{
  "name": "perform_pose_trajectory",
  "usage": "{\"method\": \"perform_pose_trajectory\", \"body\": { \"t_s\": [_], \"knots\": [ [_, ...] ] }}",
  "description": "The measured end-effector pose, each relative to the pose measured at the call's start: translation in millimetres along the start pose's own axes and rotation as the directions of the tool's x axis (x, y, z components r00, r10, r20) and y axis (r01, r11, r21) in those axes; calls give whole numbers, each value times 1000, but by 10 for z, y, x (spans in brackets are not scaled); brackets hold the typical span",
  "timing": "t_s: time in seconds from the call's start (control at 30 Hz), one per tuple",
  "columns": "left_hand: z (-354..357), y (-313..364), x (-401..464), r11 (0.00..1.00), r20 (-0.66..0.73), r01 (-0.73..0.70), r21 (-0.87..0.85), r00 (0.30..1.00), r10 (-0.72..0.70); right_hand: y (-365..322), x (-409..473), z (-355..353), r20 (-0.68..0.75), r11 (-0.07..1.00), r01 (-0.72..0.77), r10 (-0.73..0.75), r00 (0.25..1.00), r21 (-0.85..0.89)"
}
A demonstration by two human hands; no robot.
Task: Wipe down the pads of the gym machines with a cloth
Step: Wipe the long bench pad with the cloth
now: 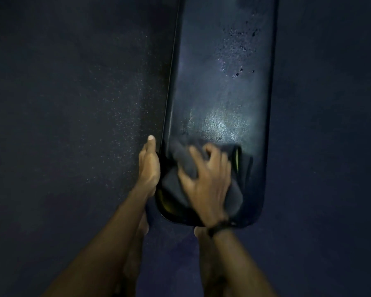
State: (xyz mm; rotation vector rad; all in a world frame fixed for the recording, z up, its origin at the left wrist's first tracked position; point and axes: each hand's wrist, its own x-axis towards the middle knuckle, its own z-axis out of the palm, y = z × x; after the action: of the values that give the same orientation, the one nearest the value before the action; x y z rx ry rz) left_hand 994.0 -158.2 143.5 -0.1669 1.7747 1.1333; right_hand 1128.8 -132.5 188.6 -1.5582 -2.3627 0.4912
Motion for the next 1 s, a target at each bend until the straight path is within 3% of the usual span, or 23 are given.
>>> {"method": "perform_pose_trajectory", "body": {
  "t_s": [0.13, 0.2, 0.27, 0.33, 0.57, 0.7, 0.77, 0.83, 1.0],
  "knots": [
    [227, 343, -17, 1000, 38, 4, -3, 999, -4, 183, -576, -144, 50, 999, -40, 41, 998, -9],
    [425, 361, -38, 975, -78, -51, 217, 995, 70, 288, -404, -137, -3, 997, -80, 80, 997, -19],
    [556, 351, -143, 867, -234, -82, 491, 947, 221, 346, -110, -117, -77, 990, -137, 135, 988, -24],
    [597, 324, -166, 801, -267, -79, 594, 919, 289, 408, 248, -96, -135, 986, -164, 160, 978, -22],
    [620, 351, -180, 762, -290, -55, 645, 905, 311, 633, 1855, -86, -306, 947, -313, 279, 910, -67],
    [615, 315, -121, 753, -310, -59, 655, 888, 339, 585, 1897, -56, -307, 949, -294, 247, 919, -115],
    [623, 299, -107, 755, -311, -70, 652, 883, 351, 488, 1462, -62, -246, 972, -212, 183, 952, -96],
    [641, 310, -116, 760, -317, -66, 647, 883, 347, 389, 839, -110, -99, 983, -166, 159, 982, -71],
    [651, 308, -111, 759, -324, -73, 647, 875, 361, 423, -240, -284, 93, 980, -179, 186, 978, -83]
  ]
}}
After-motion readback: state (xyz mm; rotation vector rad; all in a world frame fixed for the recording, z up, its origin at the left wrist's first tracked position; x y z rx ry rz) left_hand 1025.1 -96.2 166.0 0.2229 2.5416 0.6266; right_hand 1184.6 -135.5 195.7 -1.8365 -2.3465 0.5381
